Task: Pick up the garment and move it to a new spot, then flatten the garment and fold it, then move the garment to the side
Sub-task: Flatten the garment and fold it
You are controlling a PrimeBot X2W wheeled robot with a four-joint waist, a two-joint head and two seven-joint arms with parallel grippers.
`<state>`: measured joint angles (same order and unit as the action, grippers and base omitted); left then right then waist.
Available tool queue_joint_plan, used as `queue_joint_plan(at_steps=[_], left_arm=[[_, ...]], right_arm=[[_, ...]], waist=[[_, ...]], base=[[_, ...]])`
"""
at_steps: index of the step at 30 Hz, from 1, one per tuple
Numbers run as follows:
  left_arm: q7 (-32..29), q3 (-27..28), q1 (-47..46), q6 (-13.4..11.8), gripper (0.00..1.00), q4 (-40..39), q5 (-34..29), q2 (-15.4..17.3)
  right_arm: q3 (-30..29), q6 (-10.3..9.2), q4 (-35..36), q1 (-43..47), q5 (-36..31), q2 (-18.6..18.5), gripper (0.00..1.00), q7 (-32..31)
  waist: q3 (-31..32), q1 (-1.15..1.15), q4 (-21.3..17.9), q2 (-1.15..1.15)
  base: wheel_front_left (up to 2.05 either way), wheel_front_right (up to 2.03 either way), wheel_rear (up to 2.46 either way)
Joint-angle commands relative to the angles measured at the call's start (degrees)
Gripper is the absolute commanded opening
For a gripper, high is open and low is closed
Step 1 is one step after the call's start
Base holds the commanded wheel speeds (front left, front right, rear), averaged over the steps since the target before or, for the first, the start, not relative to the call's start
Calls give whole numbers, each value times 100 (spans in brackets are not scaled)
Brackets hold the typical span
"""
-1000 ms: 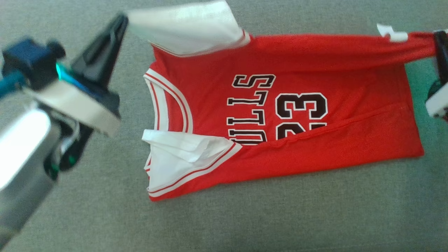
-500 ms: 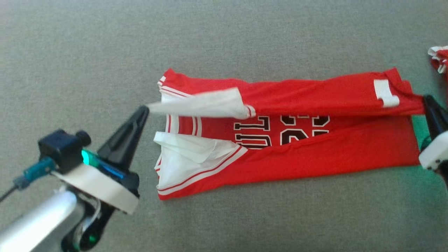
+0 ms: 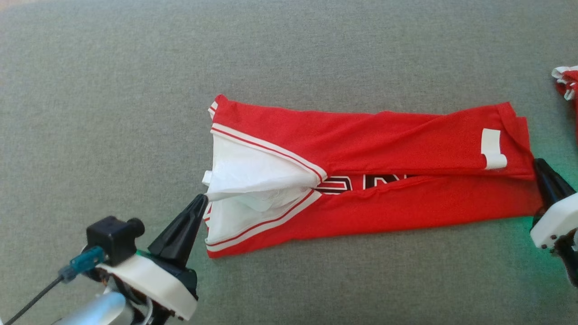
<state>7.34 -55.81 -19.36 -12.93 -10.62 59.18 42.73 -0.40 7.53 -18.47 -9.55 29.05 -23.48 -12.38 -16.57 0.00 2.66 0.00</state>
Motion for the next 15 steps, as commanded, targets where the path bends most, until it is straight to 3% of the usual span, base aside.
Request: queue_joint_plan(at_steps=[1,2,3,4,5,15], left_arm=[[97,212,-76,-2,0,-57,6,120],[122,206,-58,-15,16,3,20,62],[137,197,-40,-26,43,52,38,7],[163,198,-24,-52,84,98,47,-42],[218,213,-13,-107,100,146,29,-86],[742,604,340,-1016,100,692,-716,-708]], right_arm=[[31,-4,139,21,-43,-86,67,-1],[26,-4,124,13,-56,-65,100,23],[8,-4,109,2,-73,-42,100,65],[-24,-4,92,-8,-94,-17,100,116],[-53,-4,75,-11,-124,6,100,169],[-268,-4,107,372,-392,660,100,914]], waist=[[29,0,-11,0],[59,0,-17,0],[98,0,-24,0],[143,0,-33,0],[197,0,-43,0],[901,0,-169,0]], base=[[0,0,0],[0,0,0],[0,0,0],[0,0,0],[0,0,0],[0,0,0]])
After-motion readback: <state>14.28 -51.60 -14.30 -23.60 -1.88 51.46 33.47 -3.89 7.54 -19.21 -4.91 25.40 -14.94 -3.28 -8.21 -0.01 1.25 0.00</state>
